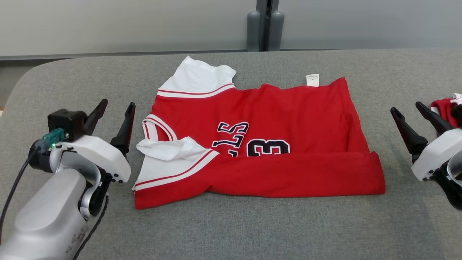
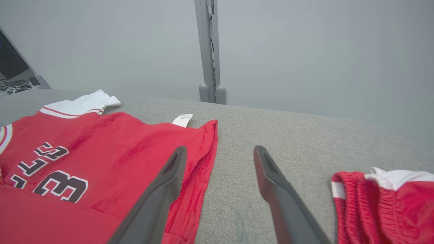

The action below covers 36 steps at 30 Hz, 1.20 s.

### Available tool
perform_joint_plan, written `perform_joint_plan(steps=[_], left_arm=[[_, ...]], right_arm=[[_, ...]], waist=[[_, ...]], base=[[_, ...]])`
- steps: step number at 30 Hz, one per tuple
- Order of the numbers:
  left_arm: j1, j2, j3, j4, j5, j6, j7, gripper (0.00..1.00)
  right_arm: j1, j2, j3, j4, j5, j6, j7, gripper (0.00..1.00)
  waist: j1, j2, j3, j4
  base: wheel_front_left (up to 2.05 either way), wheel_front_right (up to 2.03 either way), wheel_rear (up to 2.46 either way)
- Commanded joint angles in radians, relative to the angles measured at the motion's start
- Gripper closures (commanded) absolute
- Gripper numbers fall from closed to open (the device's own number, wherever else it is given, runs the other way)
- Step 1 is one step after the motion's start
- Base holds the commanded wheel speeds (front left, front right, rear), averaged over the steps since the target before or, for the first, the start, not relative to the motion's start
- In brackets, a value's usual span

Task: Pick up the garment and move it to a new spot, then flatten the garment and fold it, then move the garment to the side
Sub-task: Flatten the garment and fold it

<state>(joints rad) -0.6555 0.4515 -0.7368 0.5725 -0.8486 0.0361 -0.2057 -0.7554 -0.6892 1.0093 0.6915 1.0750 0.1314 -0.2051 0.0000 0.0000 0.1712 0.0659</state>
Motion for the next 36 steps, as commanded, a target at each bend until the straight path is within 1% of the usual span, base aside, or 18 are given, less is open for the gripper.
perform_joint_plan(steps=[1,4,6,8,10,12,14,17,20,21,23,26,30,34,36], left_arm=[[0.03,-0.01,0.024,-0.015,-0.009,0.015,-0.027,0.0],[0.088,-0.037,0.07,-0.058,-0.006,0.044,-0.054,0.0],[0.132,-0.061,0.129,-0.114,0.011,0.061,-0.06,0.0],[0.19,-0.087,0.196,-0.184,0.093,0.101,-0.06,0.0],[0.271,-0.136,0.242,-0.25,0.172,0.122,-0.057,0.0],[0.327,-0.16,0.276,-0.291,0.258,0.118,-0.058,0.0],[0.383,-0.197,0.303,-0.304,0.315,0.116,-0.058,0.0],[0.45,-0.251,0.356,-0.31,0.379,0.105,-0.058,0.0],[0.502,-0.301,0.416,-0.309,0.43,0.094,-0.059,0.0],[0.502,-0.301,0.416,-0.309,0.43,0.094,-0.059,0.0],[0.53,-0.331,0.46,-0.304,0.455,0.089,-0.059,0.0],[0.564,-0.361,0.509,-0.284,0.491,0.072,-0.059,0.0],[0.577,-0.381,0.541,-0.229,0.53,0.043,-0.059,0.0],[0.554,-0.384,0.53,-0.108,0.557,0.018,-0.058,0.0],[0.53,-0.383,0.535,-0.061,0.568,0.025,-0.059,0.0]], right_arm=[[0.022,0.013,-0.028,0.014,-0.028,-0.001,-0.037,0.0],[0.057,0.047,-0.114,0.007,-0.1,-0.001,-0.06,0.0],[0.085,0.062,-0.244,-0.043,-0.21,-0.002,-0.061,0.0],[0.179,0.104,-0.381,-0.108,-0.329,-0.001,-0.058,0.0],[0.271,0.157,-0.513,-0.19,-0.454,-0.001,-0.058,0.0],[0.355,0.212,-0.63,-0.274,-0.564,-0.001,-0.059,0.0],[0.449,0.277,-0.716,-0.352,-0.658,-0.001,-0.059,0.0],[0.554,0.367,-0.808,-0.447,-0.755,-0.001,-0.059,0.0],[0.629,0.431,-0.854,-0.5,-0.813,-0.001,-0.059,0.0],[0.629,0.431,-0.854,-0.5,-0.813,-0.001,-0.059,0.0],[0.664,0.457,-0.866,-0.511,-0.834,-0.001,-0.059,0.0],[0.69,0.482,-0.883,-0.521,-0.852,-0.001,-0.059,0.0],[0.701,0.49,-0.889,-0.524,-0.857,-0.001,-0.059,0.0],[0.685,0.482,-0.892,-0.516,-0.845,-0.001,-0.059,0.0],[0.681,0.48,-0.891,-0.514,-0.843,-0.001,-0.059,0.0]], waist=[[0.0,0.0,-0.018,0.0],[0.0,0.0,-0.042,0.0],[0.0,0.0,-0.053,-0.002],[0.0,0.0,-0.062,-0.002],[0.0,0.0,-0.07,-0.003],[0.0,0.0,-0.076,-0.005],[0.0,0.0,-0.081,-0.004],[0.0,0.0,-0.088,-0.001],[0.0,0.0,-0.093,0.001],[0.0,0.0,-0.093,0.001],[0.0,0.0,-0.092,0.004],[0.0,0.0,-0.088,0.006],[0.0,0.0,-0.085,0.007],[0.0,0.0,-0.085,0.003],[0.0,0.0,-0.084,0.001]], base=[[0.0,0.0,0.0],[0.0,0.0,0.0],[0.0,0.0,0.0],[0.0,0.0,0.0],[0.0,0.0,0.0],[0.0,0.0,0.0],[0.0,0.0,0.0],[0.0,0.0,0.0],[0.0,0.0,0.0],[0.0,0.0,0.0],[0.0,0.0,0.0],[0.0,0.0,0.0],[0.0,0.0,0.0],[0.0,0.0,0.0],[0.0,0.0,0.0]])
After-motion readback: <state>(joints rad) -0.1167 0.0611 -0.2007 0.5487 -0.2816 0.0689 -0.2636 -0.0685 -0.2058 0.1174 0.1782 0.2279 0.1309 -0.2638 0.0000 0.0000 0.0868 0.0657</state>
